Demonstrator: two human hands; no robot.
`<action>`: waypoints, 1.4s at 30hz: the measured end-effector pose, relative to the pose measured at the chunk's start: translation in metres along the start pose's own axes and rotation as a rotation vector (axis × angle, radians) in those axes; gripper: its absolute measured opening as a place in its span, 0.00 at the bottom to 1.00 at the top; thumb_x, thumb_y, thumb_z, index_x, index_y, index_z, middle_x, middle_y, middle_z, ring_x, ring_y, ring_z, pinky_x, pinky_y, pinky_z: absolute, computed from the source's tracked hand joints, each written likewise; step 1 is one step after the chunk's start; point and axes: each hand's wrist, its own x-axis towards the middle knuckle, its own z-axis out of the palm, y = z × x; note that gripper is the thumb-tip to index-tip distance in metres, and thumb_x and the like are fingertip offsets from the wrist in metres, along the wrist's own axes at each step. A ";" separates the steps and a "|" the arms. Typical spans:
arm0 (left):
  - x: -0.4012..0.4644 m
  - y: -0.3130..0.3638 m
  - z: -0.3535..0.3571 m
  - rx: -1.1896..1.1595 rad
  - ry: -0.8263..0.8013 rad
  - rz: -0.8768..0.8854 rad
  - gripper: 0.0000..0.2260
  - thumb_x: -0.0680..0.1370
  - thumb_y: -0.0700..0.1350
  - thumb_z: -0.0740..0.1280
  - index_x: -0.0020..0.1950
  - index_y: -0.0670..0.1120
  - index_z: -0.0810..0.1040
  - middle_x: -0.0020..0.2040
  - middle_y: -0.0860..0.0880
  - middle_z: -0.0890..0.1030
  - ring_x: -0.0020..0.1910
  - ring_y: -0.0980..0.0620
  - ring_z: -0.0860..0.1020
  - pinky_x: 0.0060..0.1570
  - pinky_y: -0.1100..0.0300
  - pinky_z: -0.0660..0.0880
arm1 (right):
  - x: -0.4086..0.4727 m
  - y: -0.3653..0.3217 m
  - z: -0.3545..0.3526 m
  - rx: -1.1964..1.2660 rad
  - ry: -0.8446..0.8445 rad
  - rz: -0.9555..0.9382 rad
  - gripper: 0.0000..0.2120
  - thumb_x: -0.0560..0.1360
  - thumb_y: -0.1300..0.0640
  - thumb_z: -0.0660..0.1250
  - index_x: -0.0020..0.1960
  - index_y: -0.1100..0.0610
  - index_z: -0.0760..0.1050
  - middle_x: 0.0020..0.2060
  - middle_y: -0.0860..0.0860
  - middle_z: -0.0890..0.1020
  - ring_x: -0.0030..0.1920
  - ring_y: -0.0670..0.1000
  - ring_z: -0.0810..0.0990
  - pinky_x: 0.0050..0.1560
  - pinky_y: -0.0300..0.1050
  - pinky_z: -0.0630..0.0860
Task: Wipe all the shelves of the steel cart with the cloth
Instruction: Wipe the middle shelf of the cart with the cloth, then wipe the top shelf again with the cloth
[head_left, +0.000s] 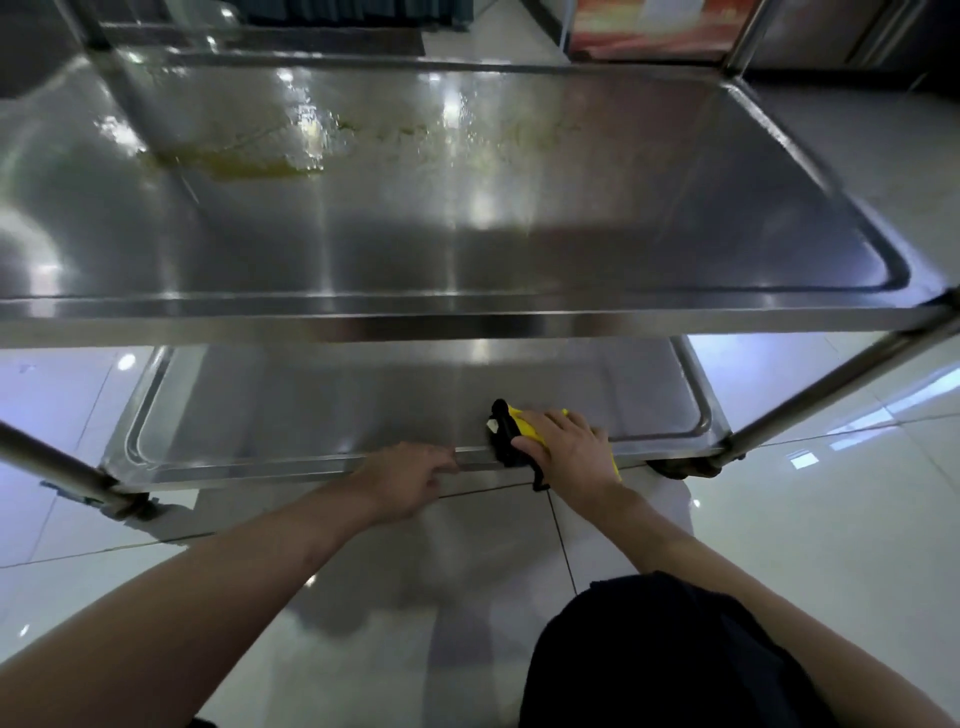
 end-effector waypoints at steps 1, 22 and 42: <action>-0.002 0.005 -0.006 -0.027 -0.004 -0.017 0.21 0.72 0.52 0.60 0.63 0.53 0.81 0.63 0.51 0.81 0.63 0.48 0.79 0.62 0.52 0.74 | -0.001 -0.003 -0.006 0.062 -0.020 0.022 0.26 0.82 0.32 0.50 0.72 0.43 0.70 0.66 0.45 0.76 0.66 0.53 0.71 0.60 0.57 0.69; -0.120 0.136 -0.218 0.106 -0.260 -0.247 0.14 0.77 0.45 0.62 0.61 0.53 0.77 0.62 0.46 0.80 0.63 0.44 0.78 0.61 0.52 0.75 | -0.098 -0.043 -0.257 0.016 -0.507 0.221 0.23 0.79 0.34 0.54 0.68 0.41 0.73 0.64 0.48 0.78 0.64 0.58 0.77 0.56 0.51 0.73; -0.384 0.280 -0.543 -0.104 -0.044 -0.371 0.13 0.82 0.48 0.57 0.64 0.54 0.76 0.64 0.51 0.78 0.60 0.47 0.78 0.57 0.51 0.76 | -0.187 -0.277 -0.617 0.202 -0.339 0.127 0.16 0.81 0.33 0.56 0.62 0.36 0.73 0.54 0.42 0.79 0.58 0.52 0.75 0.57 0.59 0.75</action>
